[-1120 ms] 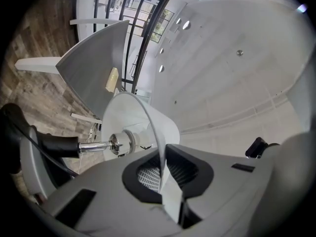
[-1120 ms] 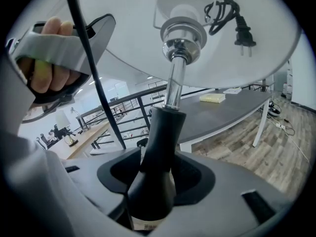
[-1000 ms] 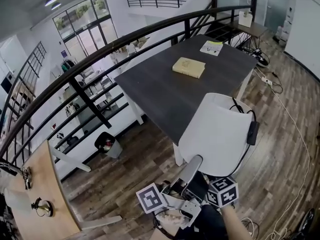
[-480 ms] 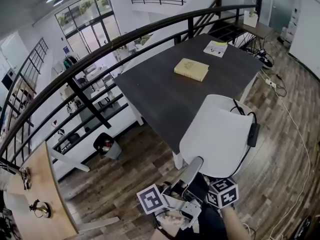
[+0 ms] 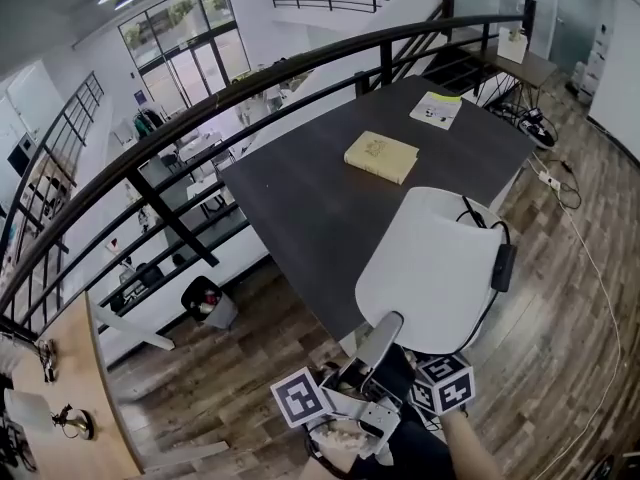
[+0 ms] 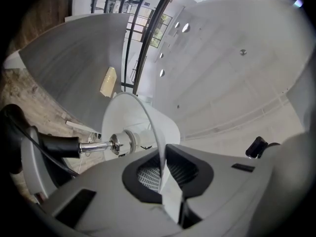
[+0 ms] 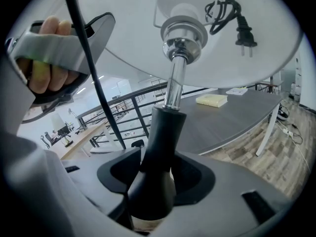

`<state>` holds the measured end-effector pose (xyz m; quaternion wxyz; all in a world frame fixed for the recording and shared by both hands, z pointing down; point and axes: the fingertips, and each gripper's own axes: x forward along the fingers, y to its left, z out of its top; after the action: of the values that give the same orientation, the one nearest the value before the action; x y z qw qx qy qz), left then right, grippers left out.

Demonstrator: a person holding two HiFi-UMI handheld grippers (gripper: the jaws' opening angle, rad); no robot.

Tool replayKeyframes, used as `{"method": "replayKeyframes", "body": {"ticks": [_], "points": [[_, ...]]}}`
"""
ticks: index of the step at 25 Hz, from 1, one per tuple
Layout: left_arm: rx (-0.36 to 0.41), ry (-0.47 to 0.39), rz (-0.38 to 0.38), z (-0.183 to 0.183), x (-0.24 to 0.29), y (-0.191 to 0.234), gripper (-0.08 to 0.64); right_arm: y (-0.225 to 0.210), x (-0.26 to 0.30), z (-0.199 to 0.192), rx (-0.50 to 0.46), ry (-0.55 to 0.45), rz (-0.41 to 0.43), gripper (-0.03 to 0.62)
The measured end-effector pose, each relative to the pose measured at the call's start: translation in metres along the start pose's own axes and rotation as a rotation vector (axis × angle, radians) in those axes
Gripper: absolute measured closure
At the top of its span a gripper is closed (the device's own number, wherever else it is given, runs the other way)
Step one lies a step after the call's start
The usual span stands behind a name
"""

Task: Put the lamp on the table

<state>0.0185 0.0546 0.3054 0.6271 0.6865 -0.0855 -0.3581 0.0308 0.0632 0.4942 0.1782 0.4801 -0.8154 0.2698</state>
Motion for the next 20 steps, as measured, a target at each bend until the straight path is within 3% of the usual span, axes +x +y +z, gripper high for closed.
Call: {"method": "replayKeyframes", "body": {"ticks": [12, 20], "points": [[0.027, -0.028, 0.007, 0.008, 0.086, 0.036, 0.515, -0.086, 0.014, 0.038, -0.022, 0.001, 0.038, 0.373], [0.042, -0.042, 0.016, 0.013, 0.119, 0.05, 0.515, -0.116, 0.021, 0.054, -0.026, 0.003, 0.062, 0.373]]}}
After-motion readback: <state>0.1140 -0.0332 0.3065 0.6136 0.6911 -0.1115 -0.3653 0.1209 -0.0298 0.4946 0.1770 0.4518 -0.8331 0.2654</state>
